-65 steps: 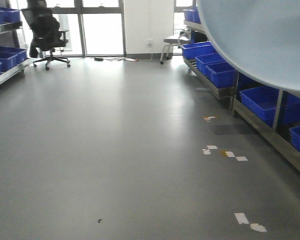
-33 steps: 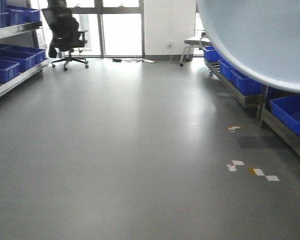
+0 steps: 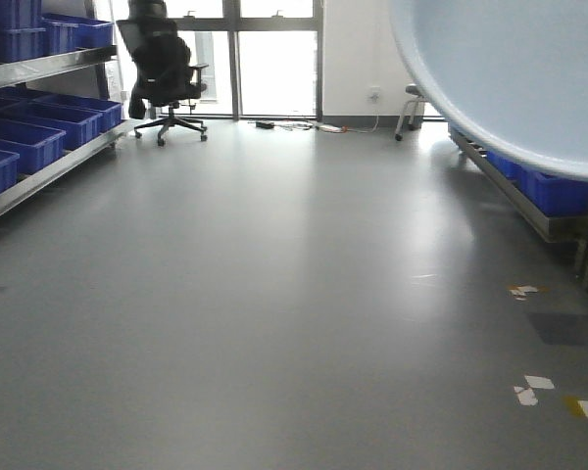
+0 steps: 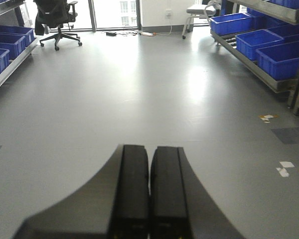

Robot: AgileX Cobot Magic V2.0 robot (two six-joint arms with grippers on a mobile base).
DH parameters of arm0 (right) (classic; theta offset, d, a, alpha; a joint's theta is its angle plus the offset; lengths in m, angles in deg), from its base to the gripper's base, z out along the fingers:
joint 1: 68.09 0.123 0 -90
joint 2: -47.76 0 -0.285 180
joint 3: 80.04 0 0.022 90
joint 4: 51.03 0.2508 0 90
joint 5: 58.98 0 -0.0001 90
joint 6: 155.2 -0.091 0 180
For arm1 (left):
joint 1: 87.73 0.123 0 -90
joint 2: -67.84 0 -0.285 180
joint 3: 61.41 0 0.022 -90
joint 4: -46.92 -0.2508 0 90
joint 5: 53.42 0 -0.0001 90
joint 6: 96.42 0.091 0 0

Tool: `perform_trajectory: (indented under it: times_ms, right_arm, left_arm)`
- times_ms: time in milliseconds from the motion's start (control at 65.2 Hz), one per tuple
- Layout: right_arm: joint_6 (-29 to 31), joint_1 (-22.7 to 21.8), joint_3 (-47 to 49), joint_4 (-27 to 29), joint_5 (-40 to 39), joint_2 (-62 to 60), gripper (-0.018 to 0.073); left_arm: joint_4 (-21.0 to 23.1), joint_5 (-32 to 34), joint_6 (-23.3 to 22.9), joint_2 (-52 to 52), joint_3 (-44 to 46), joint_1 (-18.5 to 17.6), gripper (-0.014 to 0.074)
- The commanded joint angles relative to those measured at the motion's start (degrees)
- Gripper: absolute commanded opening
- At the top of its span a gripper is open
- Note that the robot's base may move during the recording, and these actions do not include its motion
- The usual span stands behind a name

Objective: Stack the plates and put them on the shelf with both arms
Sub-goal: 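Drive the base to the shelf of blue bins holding the plates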

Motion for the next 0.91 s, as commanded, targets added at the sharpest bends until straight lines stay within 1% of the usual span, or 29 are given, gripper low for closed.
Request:
perform_trajectory:
  times_ms: [0,890]
  right_arm:
    - [-0.14,0.12,1.84,0.12,-6.05,-0.04,0.0052]
    - [-0.14,0.12,1.84,0.12,-6.05,-0.04,0.0052]
  left_arm:
    - [0.47,4.86,-0.5,0.28,1.75,0.09,0.0082]
    - [0.47,4.86,-0.5,0.28,1.75,0.09,0.0082]
